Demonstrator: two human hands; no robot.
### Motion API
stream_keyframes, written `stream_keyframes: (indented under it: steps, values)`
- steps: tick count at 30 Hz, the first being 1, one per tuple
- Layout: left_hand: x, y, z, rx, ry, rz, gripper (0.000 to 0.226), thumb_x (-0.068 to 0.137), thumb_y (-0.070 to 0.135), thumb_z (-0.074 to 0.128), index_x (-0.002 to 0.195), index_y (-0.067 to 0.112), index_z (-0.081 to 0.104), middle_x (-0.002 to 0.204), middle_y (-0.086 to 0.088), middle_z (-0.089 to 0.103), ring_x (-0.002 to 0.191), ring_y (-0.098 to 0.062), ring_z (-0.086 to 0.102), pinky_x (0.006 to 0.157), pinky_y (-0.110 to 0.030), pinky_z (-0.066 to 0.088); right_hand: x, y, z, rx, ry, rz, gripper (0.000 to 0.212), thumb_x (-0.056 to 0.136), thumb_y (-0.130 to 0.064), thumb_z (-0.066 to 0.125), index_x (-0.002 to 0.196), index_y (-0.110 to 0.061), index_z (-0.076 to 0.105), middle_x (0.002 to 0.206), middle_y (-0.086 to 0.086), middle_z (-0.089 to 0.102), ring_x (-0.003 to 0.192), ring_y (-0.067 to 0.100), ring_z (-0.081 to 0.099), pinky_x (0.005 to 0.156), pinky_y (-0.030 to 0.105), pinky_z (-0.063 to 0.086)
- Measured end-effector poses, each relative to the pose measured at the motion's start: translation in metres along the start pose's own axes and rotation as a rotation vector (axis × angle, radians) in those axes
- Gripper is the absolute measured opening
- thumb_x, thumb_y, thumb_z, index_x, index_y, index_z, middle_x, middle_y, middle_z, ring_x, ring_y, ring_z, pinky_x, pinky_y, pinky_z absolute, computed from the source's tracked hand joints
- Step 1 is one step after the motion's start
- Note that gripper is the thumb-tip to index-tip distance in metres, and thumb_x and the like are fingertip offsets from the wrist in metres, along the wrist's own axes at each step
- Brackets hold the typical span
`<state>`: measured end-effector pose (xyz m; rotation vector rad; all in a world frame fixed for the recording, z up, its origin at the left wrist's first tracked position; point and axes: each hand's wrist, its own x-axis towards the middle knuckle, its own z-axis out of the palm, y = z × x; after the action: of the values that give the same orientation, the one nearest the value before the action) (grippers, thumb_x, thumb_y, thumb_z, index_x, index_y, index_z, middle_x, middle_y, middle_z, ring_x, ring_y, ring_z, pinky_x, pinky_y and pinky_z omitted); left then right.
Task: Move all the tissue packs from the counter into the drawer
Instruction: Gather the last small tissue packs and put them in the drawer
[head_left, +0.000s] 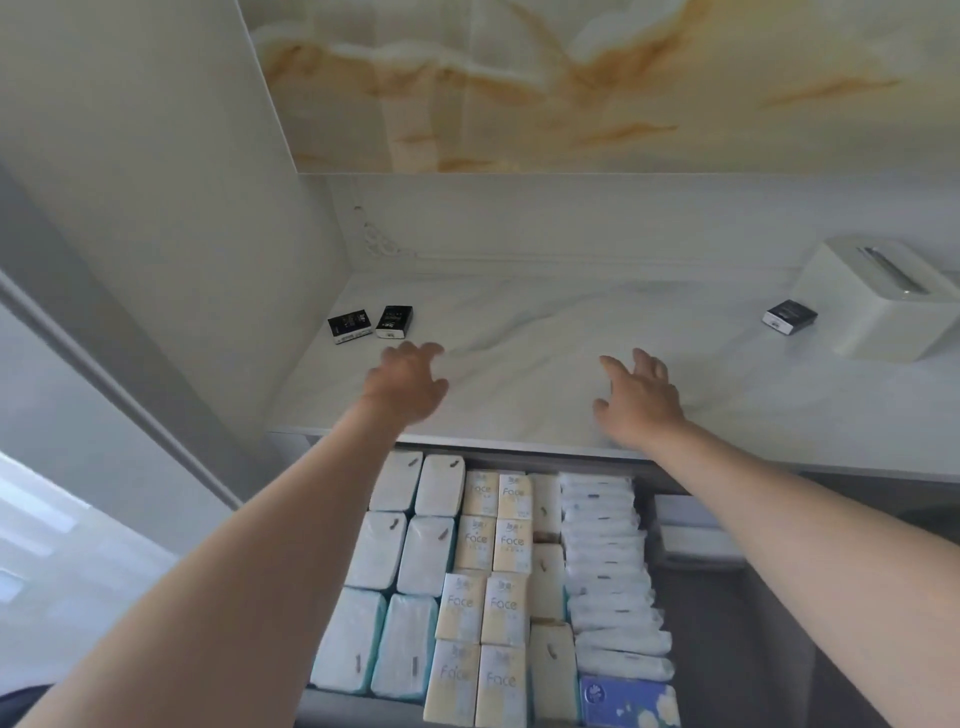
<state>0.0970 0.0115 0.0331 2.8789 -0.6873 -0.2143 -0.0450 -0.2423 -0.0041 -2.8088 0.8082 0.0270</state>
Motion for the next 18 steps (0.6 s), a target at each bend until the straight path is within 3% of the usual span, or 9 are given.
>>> stream_keyframes:
  steps: [2,5,9,12,15,18]
  values:
    - [0.021,-0.018,-0.003,0.016,0.022,-0.123,0.061,0.096,0.044,0.050,0.151,0.034,0.026,0.153,-0.009,0.029,0.138,-0.034,0.028,0.105,-0.049,0.037,0.020,0.001,0.012,0.041,-0.081,-0.010,0.062,0.100,-0.030,0.046,0.157,-0.022,0.020,0.162,0.020,0.011,0.149,0.036,0.009,0.117,0.041,0.022]
    - [0.050,-0.041,0.002,0.051,-0.023,-0.274,0.071,0.094,0.059,0.045,0.154,0.043,0.010,0.164,-0.005,0.002,0.147,-0.038,0.008,0.113,-0.057,0.024,0.041,-0.003,0.024,0.083,-0.074,-0.131,0.052,0.102,-0.018,0.042,0.153,-0.013,0.032,0.154,0.021,0.029,0.144,0.035,0.021,0.116,0.034,0.022]
    - [0.090,-0.052,0.009,-0.009,-0.048,-0.374,0.077,0.091,0.070,0.040,0.151,0.050,-0.003,0.164,-0.006,-0.015,0.148,-0.044,-0.007,0.112,-0.068,0.008,0.064,-0.002,0.022,0.101,-0.022,-0.225,0.056,0.103,-0.018,0.040,0.156,-0.014,0.023,0.162,0.016,0.017,0.151,0.029,0.010,0.120,0.036,0.014]
    - [0.113,-0.046,0.014,-0.062,-0.091,-0.361,0.069,0.092,0.066,0.041,0.151,0.052,0.008,0.164,-0.009,-0.007,0.147,-0.045,-0.005,0.113,-0.067,0.010,0.085,0.017,0.014,-0.096,-0.009,-0.192,0.056,0.102,-0.039,0.039,0.154,-0.024,0.026,0.165,0.011,0.008,0.153,0.028,0.000,0.121,0.050,0.004]
    - [0.133,-0.017,0.025,-0.048,-0.072,-0.257,0.043,0.091,0.057,0.047,0.133,0.049,0.044,0.161,-0.011,0.005,0.147,-0.038,0.002,0.113,-0.065,0.013,0.104,0.048,0.000,-0.160,-0.041,-0.075,0.065,0.094,-0.059,0.038,0.153,-0.038,0.021,0.166,0.007,-0.007,0.152,0.029,-0.015,0.115,0.065,-0.007]
    - [0.147,0.032,0.040,-0.036,-0.110,-0.095,0.049,0.090,0.063,0.050,0.137,0.052,0.042,0.164,-0.006,-0.001,0.150,-0.031,-0.005,0.114,-0.062,0.011,0.119,0.083,-0.017,-0.174,-0.077,0.069,0.084,0.082,-0.076,0.041,0.153,-0.047,0.009,0.164,0.007,-0.021,0.149,0.033,-0.025,0.113,0.068,-0.012]
